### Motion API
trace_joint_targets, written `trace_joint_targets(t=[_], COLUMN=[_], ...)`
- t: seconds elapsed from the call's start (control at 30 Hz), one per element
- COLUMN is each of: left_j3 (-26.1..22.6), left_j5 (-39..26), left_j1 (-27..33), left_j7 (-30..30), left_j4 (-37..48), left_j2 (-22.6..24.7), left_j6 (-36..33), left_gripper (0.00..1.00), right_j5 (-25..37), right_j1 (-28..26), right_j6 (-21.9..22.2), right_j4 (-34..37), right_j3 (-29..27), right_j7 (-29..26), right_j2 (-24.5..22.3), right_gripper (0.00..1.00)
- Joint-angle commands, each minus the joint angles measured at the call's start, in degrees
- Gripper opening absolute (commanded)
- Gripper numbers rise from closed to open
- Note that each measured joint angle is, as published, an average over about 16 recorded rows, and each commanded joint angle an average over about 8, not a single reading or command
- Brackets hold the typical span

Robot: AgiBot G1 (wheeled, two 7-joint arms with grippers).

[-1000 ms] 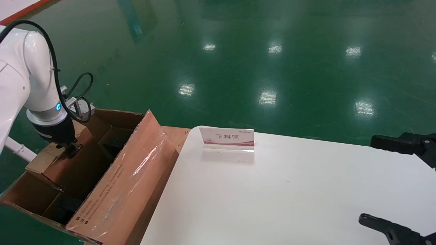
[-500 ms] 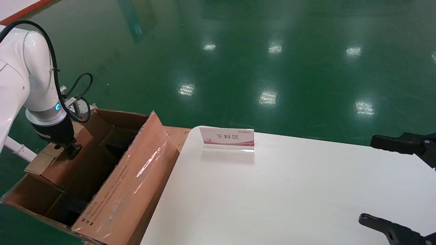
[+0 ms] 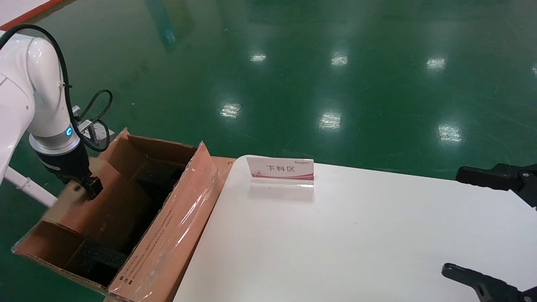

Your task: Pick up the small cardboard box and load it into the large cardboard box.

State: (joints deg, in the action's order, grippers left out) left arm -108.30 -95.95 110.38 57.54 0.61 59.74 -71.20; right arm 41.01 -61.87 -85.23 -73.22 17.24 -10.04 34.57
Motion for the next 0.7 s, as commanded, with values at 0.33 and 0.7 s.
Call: trace_joint_targets(t=[0.33, 0.7], left_j3=[0.2, 4.3], left_j5=[0.4, 6.3], left_j1=[0.4, 7.0], left_j7=[-0.6, -9.1], left_j4=[-0.4, -7.0], left_j2=[0.0, -2.8], left_j6=[0.1, -1.3], left_gripper=[1.00, 1.00], right_j5=[0.0, 0.0], right_j1=[0.0, 0.0], right_j6=[0.0, 0.0], right_j4=[0.0, 0.0], right_j3=[0.0, 0.0], right_j7=[0.0, 0.0], right_j2=[0.0, 0.0], right_gripper=[1.00, 1.00])
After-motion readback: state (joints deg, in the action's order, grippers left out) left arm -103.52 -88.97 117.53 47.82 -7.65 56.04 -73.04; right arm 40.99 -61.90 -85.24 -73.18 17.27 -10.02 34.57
